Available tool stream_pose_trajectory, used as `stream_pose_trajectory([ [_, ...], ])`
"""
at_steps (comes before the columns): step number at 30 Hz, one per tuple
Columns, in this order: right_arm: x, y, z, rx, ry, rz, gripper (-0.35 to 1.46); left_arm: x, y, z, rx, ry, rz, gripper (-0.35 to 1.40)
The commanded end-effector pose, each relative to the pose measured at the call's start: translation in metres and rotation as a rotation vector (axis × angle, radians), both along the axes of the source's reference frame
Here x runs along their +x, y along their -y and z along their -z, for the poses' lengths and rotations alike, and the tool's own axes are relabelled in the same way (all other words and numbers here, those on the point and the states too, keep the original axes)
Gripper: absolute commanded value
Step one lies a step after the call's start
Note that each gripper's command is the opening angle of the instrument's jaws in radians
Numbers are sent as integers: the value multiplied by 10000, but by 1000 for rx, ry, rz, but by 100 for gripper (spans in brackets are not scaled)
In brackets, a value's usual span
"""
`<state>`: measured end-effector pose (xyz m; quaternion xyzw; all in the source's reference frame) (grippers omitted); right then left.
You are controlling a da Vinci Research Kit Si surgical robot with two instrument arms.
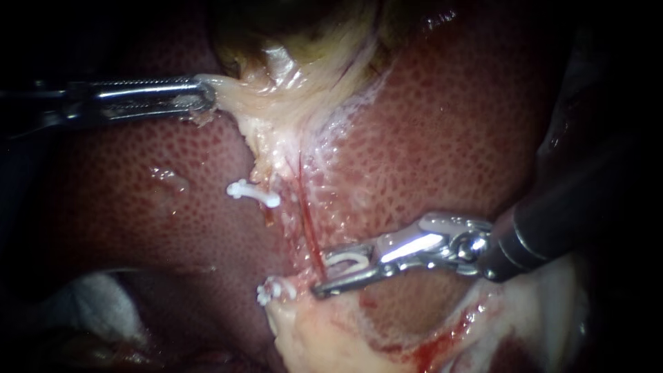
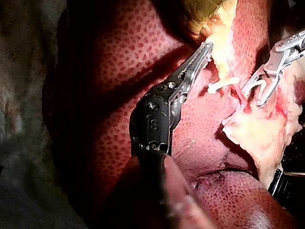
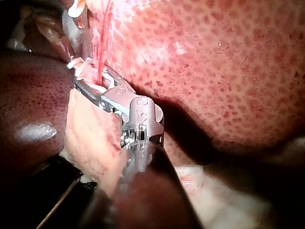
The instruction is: Clipping first clip right tube
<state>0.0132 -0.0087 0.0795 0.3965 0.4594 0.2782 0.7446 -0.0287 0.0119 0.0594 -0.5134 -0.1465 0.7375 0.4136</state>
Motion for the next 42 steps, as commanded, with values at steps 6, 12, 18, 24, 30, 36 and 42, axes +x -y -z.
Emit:
stream_pose_trajectory([
  [6, 0, -12, 7, -20, -18, -22, 45, 0, 0, 0, 0, 0, 0, -35],
  [12, 9, -15, 7, -25, -23, -32, 46, 0, 0, 1, 0, 0, 0, -35],
  [18, 22, -14, 0, -29, -18, -38, 47, 0, 0, 0, 0, 0, 0, -35],
  [24, 37, 3, -12, -35, -23, -25, 49, -1, 1, 1, 1, -3, -1, -35],
  [30, 43, 12, -7, -28, -58, -34, 49, -2, 1, 1, 1, -3, 0, -35],
  [36, 49, 20, 2, 27, -117, 5, 48, -2, 1, 1, 1, -3, 0, -35],
  [42, 52, 27, 9, 57, -144, 27, 46, -2, 1, 1, 1, -3, 0, -35],
])
